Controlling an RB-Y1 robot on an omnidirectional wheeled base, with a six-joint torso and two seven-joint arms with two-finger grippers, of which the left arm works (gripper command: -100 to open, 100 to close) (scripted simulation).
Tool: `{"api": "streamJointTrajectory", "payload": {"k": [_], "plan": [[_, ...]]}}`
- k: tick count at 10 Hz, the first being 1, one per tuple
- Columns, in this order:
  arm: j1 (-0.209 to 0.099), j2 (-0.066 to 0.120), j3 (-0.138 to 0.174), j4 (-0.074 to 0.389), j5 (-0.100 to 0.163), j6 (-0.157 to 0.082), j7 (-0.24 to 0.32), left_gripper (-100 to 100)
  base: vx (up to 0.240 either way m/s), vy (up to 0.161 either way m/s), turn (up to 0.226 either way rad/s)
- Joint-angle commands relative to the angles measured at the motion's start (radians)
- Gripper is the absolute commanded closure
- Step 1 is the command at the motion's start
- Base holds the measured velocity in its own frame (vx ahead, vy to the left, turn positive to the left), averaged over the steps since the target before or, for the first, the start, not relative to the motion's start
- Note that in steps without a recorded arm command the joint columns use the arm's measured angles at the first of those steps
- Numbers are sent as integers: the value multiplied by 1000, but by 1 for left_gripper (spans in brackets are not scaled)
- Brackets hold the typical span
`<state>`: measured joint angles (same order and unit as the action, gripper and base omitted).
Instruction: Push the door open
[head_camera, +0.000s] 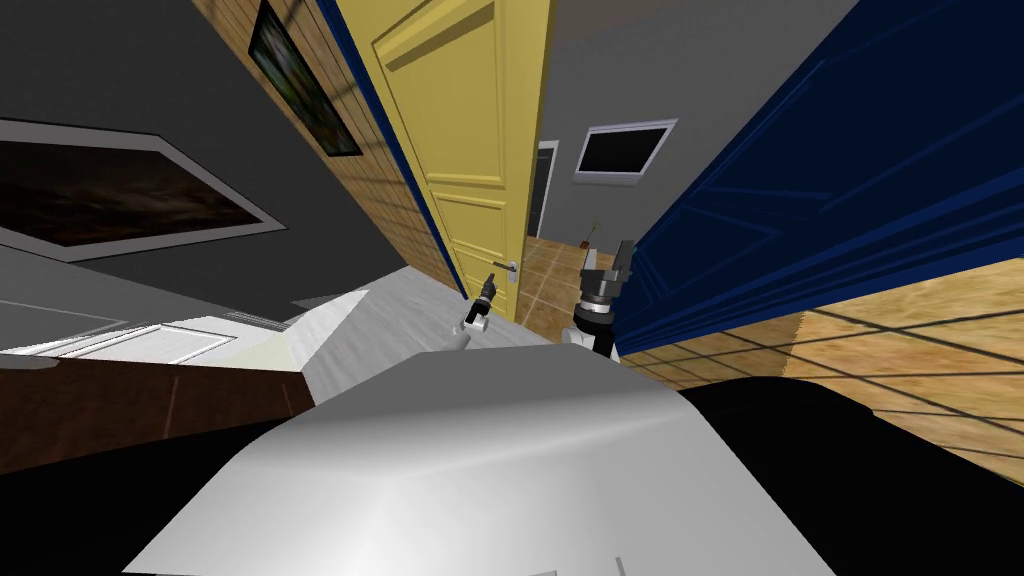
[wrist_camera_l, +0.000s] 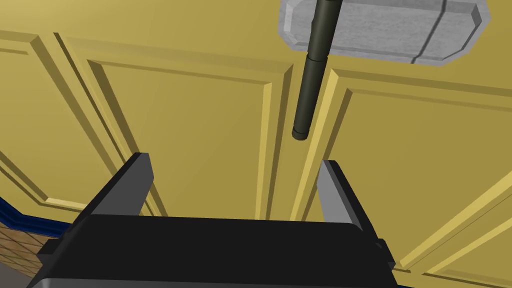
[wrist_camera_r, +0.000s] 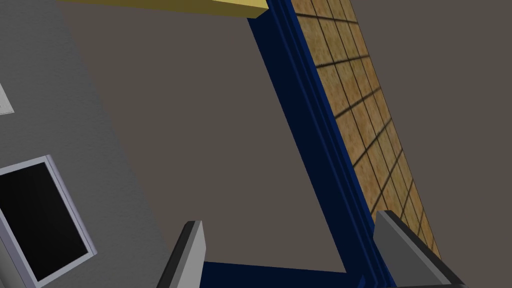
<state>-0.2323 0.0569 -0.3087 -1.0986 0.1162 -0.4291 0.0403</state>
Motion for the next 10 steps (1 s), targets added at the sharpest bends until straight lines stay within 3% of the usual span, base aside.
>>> {"api": "streamJointTrajectory", "payload": {"k": [1,10], "plan": [[-29,-3,-10,46,7,-1,0,-100,38,91,-122],[-178,-31,-59,276,43,2,2,-100,44,118,-107]]}}
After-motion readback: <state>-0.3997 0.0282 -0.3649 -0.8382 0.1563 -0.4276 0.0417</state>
